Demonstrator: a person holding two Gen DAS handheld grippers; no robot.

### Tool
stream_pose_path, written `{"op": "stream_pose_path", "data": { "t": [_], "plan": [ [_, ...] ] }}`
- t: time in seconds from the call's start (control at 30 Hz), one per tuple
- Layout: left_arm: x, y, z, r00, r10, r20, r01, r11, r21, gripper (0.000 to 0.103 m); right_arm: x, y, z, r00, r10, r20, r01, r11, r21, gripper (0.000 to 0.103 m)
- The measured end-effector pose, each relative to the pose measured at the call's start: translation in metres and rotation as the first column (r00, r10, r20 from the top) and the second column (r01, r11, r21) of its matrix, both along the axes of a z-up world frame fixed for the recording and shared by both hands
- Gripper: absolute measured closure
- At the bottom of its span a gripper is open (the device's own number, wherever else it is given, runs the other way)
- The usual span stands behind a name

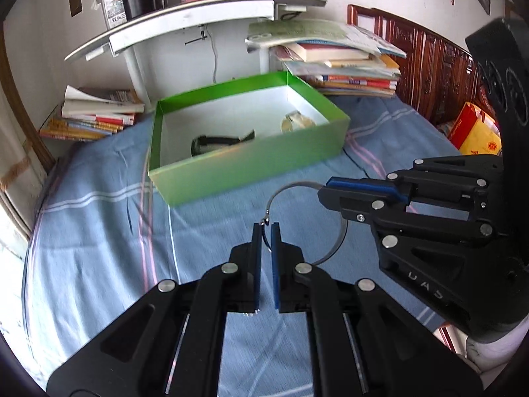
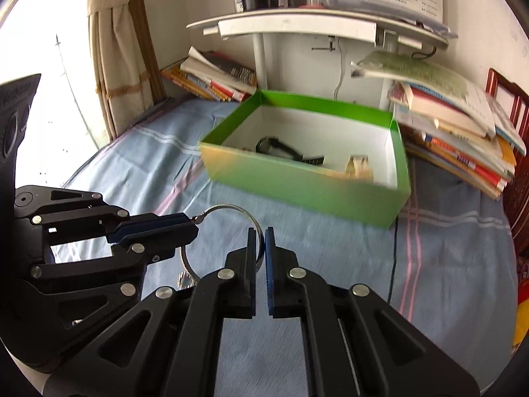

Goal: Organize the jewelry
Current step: 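Carry the silver bangle into the green box with both tools and release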

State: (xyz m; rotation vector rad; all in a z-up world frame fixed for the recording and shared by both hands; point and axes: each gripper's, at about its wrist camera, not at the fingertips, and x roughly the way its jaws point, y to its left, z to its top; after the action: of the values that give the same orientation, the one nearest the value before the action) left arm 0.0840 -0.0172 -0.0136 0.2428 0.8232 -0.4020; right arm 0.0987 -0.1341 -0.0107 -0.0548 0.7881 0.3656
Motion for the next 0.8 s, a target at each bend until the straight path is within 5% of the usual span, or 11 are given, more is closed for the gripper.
{"op": "stream_pose_path", "data": {
  "t": [0.37, 0.67, 0.7, 0.77, 0.8],
  "plan": [
    [0.111, -0.012, 0.039, 0.998, 0.011, 0.056, -0.012, 1.0, 0.02, 0.097, 0.12, 0.0, 0.037, 0.999, -0.028, 0.029, 0.028, 0.999, -0.028, 0.098],
    [0.191, -0.017, -0.007, 0.999, 0.036, -0.027, -0.035, 0.999, 0.034, 0.097, 0.185, 0.0, -0.018, 0.994, -0.066, -0.092, 0.064, 0.998, -0.019, 0.098],
    [0.194, -0.016, -0.011, 0.999, 0.039, -0.033, -0.038, 0.999, 0.032, 0.095, 0.186, -0.002, -0.019, 0.992, -0.089, -0.092, 0.087, 0.996, -0.021, 0.092],
    [0.198, -0.013, -0.017, 0.996, 0.076, -0.04, -0.074, 0.996, 0.051, 0.056, 0.182, -0.012, -0.015, 0.988, -0.13, -0.089, 0.13, 0.991, 0.003, 0.081],
    [0.197, -0.009, -0.016, 0.994, 0.104, -0.025, -0.102, 0.993, 0.058, 0.051, 0.177, -0.017, -0.01, 0.988, -0.131, -0.082, 0.133, 0.991, 0.028, 0.073]
  ]
}}
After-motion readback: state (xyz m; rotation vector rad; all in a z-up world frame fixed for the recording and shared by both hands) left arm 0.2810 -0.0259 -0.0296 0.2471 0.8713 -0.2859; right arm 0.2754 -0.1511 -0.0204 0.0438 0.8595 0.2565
